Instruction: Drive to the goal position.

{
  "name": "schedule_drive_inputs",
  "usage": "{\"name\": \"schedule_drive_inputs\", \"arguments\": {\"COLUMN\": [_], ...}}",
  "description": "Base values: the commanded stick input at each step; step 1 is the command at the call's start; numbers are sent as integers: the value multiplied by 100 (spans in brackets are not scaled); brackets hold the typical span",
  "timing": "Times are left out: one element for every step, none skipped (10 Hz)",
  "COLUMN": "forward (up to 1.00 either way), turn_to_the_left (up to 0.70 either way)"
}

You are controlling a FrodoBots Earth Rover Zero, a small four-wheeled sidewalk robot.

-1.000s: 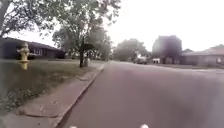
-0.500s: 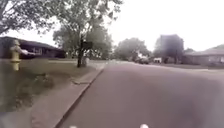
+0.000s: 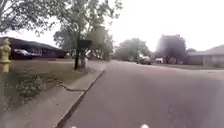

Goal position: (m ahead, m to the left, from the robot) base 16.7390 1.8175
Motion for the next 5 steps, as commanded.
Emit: {"name": "schedule_drive_inputs", "arguments": {"forward": [100, 100, 100, 100, 100], "turn_to_the_left": [0, 0, 0, 0, 0]}}
